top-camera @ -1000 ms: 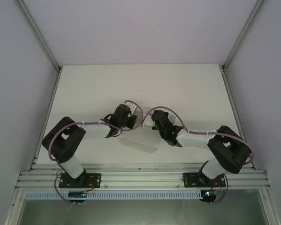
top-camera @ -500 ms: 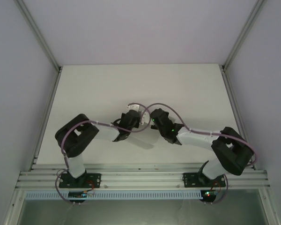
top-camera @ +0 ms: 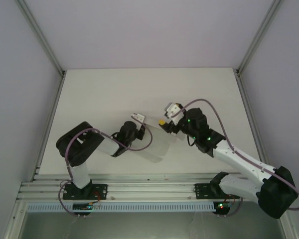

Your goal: Assemble paper box

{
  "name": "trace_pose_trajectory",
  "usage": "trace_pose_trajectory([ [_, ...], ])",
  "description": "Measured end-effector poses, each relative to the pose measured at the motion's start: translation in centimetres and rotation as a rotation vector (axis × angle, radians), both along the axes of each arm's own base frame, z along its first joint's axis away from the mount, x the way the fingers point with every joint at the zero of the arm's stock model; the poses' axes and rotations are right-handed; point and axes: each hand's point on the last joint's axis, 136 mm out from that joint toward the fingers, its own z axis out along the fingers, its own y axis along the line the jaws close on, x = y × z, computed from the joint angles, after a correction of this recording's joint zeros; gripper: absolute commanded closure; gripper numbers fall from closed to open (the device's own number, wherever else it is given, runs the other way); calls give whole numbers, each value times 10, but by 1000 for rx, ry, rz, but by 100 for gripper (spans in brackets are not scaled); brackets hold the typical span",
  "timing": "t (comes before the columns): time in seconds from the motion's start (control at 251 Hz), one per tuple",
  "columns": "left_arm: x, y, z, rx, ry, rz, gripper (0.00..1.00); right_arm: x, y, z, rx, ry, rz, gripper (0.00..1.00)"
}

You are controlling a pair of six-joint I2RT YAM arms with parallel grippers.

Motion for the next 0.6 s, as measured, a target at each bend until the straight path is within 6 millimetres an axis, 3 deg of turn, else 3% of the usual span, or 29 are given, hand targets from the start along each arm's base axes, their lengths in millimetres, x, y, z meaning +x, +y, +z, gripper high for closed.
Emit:
trace_pose_trajectory([
  [0.12, -3, -6, 0, -5, 1, -43, 100, 24, -4, -10, 68, 131, -61, 25],
  [0.263, -6, -11, 0, -13, 10, -73, 100, 40, 15, -41, 81, 301, -63, 29],
  [0.307, -6, -12, 0, -13, 13, -76, 93, 44, 18, -54, 73, 347, -69, 31],
  [0.507, -6, -13, -3, 1, 30, -78, 87, 40, 27, -111, 23, 519, -78, 35],
  [0.599, -7, -9, -7, 16, 47, -74, 82, 44, 29, -115, 17, 525, -89, 37],
])
